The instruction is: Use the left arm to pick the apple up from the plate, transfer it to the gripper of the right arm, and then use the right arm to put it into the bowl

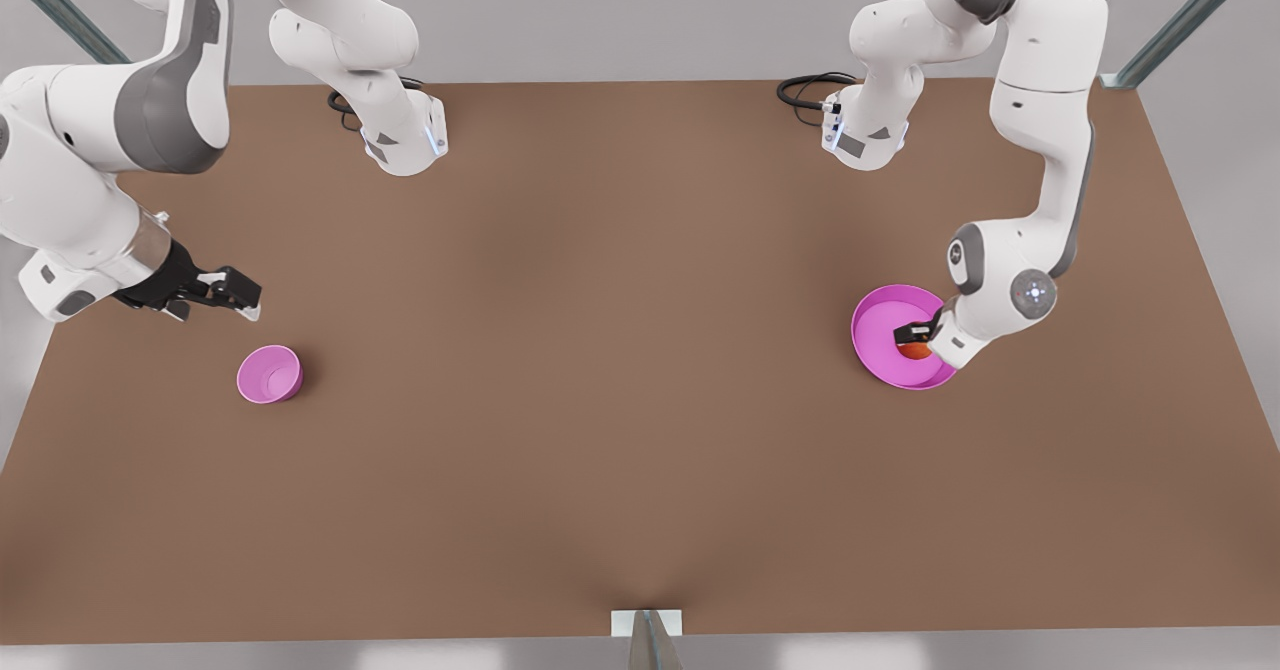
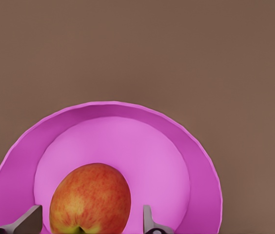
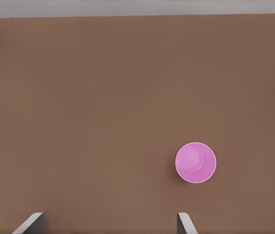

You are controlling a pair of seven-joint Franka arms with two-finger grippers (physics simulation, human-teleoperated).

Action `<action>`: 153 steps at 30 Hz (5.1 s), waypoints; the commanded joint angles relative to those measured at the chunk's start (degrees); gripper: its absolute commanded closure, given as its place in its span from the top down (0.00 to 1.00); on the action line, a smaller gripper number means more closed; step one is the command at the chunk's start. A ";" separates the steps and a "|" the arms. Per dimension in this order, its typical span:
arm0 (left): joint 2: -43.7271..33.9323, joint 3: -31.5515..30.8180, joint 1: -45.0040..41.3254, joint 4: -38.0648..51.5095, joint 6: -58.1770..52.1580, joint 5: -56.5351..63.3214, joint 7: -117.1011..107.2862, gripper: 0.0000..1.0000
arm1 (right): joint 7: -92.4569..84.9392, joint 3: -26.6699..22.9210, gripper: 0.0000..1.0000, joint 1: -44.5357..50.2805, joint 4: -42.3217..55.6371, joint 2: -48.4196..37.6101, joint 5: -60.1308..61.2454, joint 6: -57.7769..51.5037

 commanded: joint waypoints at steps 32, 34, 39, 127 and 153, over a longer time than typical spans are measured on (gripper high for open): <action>4.88 -0.01 -0.26 0.43 3.79 0.18 0.15 0.79 | 0.63 2.20 1.00 -0.34 -0.05 -0.59 0.10 -0.78; 4.71 -0.01 -0.26 0.52 3.79 0.18 0.15 0.76 | 0.63 2.20 1.00 -0.25 -0.05 -0.59 0.10 -0.78; -0.73 -0.27 -0.26 2.10 2.92 0.18 -0.02 0.76 | 1.86 2.64 1.00 -0.25 -0.14 -0.67 0.10 -0.86; 31.16 -29.36 -19.33 56.51 0.45 -79.10 124.25 0.75 | -49.29 21.01 1.00 2.47 -12.79 29.03 89.84 23.48; 31.43 -29.27 -19.60 56.16 0.36 -79.01 122.23 1.00 | -47.62 21.19 0.67 2.91 -13.23 27.80 89.66 23.92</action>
